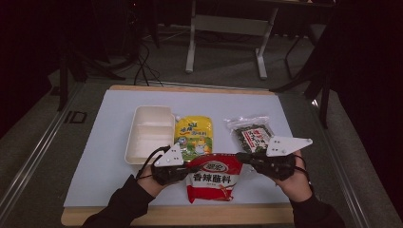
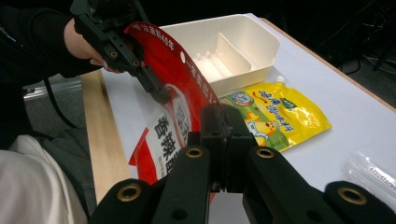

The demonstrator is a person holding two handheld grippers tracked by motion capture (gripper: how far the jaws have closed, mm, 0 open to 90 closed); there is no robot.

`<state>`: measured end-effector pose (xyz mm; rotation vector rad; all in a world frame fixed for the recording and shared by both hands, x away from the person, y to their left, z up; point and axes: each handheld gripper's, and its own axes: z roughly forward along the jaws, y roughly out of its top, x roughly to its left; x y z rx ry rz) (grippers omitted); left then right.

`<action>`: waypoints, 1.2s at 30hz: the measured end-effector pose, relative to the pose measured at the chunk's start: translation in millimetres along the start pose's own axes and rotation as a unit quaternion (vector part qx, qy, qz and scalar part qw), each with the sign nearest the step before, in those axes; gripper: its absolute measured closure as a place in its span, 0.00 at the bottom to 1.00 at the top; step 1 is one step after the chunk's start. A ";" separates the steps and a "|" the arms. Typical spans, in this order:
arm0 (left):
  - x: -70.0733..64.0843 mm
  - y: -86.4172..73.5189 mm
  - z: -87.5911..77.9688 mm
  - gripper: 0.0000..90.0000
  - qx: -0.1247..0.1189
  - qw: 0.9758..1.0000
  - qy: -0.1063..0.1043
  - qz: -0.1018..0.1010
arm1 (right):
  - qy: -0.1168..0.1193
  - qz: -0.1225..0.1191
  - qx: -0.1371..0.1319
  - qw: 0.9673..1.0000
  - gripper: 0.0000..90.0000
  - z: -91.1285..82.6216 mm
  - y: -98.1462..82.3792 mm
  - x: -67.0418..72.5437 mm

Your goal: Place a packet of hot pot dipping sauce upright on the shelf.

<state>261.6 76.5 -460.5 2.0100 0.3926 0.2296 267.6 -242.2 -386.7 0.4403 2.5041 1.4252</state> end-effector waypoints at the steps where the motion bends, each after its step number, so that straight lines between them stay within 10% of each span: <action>1: -0.8 1.1 -1.2 1.00 0.000 1.000 -0.003 0.002 | 0.000 0.000 -0.003 1.000 0.99 -0.9 0.0 0.0; 14: -14.9 18.0 -11.5 1.00 -0.012 0.999 -0.029 0.017 | 0.044 -0.002 0.010 0.999 0.66 13.1 -10.8 2.1; 36: -11.2 29.0 -19.2 1.00 -0.039 0.999 -0.022 0.012 | 0.083 -0.023 0.001 0.996 1.00 22.4 -6.4 -2.6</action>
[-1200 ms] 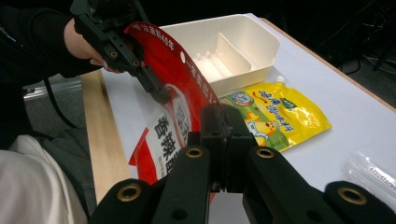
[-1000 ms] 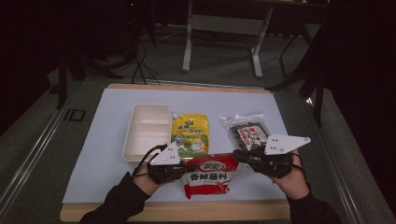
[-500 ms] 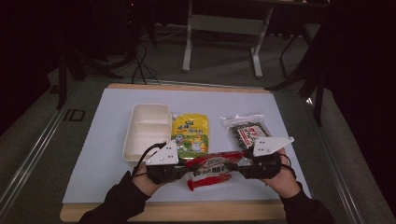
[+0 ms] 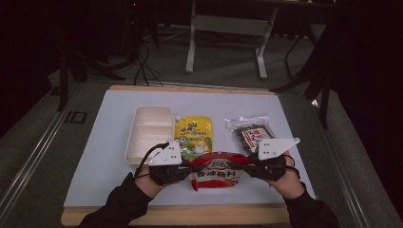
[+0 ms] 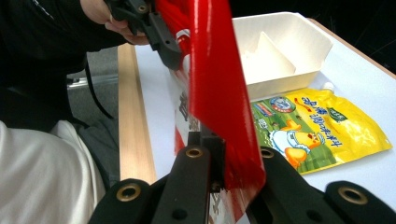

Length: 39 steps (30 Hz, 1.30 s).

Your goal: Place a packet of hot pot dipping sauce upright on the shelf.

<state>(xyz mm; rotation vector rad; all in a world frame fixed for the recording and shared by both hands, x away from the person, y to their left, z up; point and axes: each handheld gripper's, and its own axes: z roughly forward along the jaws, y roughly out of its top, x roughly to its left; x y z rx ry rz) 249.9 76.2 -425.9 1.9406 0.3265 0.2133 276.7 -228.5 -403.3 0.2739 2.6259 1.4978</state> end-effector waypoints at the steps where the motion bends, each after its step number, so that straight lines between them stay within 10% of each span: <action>1: 0.0 0.0 0.0 1.00 0.000 1.000 0.000 0.000 | 0.000 0.000 0.000 1.000 1.00 0.0 0.0 0.0; 5: 2.4 -1.0 -1.5 0.98 -0.010 1.000 0.000 -0.004 | 0.001 -0.005 -0.002 1.000 1.00 -0.8 2.5 -0.6; 24: -4.4 -19.6 -10.4 0.05 -0.024 0.998 0.044 -0.028 | -0.018 0.002 -0.022 1.000 1.00 -8.6 25.5 -26.3; 39: -23.9 -47.5 -9.6 0.03 -0.021 0.998 0.041 -0.038 | -0.025 0.007 -0.031 0.999 1.00 6.8 56.3 -55.2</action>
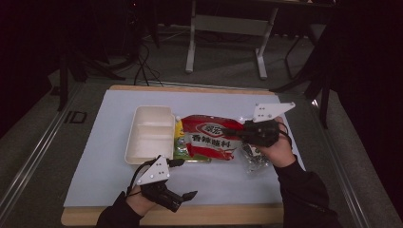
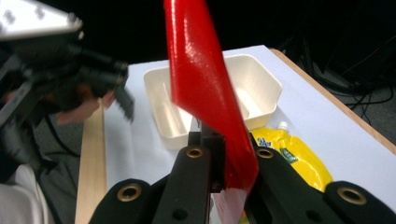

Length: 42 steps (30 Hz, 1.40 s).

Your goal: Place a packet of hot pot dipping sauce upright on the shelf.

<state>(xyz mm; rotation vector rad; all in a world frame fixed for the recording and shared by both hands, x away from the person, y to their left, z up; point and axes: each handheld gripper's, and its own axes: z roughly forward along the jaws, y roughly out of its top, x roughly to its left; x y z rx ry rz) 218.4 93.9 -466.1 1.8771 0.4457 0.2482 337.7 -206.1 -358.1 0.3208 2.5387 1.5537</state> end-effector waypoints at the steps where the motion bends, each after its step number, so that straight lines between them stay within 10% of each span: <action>1: -1.5 -2.5 0.8 0.03 0.001 1.000 -0.003 -0.001 | -0.001 0.001 -0.002 1.000 1.00 2.5 1.8 -2.2; 42: -12.1 -47.9 7.7 0.03 0.012 1.000 0.019 0.009 | 0.006 0.031 -0.026 0.999 1.00 132.0 60.4 -62.0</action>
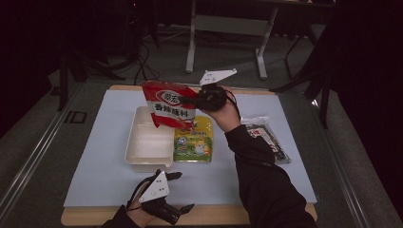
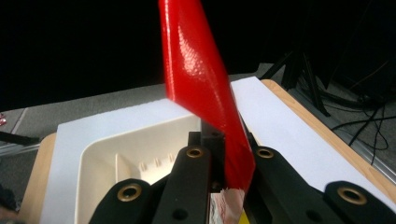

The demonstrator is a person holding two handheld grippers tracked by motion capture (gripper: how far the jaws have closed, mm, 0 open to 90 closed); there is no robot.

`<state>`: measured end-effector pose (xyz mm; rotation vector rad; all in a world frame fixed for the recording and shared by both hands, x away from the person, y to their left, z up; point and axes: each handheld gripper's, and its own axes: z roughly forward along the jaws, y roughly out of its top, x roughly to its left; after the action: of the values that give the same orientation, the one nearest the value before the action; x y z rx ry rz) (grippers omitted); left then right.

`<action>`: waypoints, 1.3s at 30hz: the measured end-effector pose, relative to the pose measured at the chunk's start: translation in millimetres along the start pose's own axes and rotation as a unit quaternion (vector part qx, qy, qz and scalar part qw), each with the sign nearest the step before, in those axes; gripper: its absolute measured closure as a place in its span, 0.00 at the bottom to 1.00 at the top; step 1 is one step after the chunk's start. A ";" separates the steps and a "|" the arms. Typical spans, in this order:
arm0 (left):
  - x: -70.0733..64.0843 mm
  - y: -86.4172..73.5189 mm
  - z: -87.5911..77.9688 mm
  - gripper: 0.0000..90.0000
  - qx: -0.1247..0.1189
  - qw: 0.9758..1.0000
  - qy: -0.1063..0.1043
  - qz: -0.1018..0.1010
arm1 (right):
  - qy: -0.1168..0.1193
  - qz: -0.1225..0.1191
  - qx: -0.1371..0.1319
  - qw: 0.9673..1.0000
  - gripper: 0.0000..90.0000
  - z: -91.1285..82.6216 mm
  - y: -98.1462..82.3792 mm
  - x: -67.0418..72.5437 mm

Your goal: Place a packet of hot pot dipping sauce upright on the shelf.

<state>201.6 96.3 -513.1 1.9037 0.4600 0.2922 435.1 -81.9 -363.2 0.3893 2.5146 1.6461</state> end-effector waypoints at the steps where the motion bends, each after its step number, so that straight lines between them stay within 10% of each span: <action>1: -0.1 -0.5 0.0 0.03 0.001 1.000 0.000 0.001 | -0.001 0.000 -0.001 1.000 1.00 3.1 1.4 -0.7; 18: -1.3 -3.9 -2.3 0.03 0.004 1.000 -0.003 0.000 | 0.003 0.011 -0.018 1.000 1.00 49.8 13.8 -17.8; 39: -1.5 -5.3 -1.3 0.03 0.004 1.000 -0.007 0.000 | 0.003 0.031 -0.003 1.000 1.00 94.0 -14.2 -34.2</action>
<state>198.8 98.4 -517.6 1.9117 0.4521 0.2777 487.5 -13.5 -415.9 0.4664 2.5253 1.6790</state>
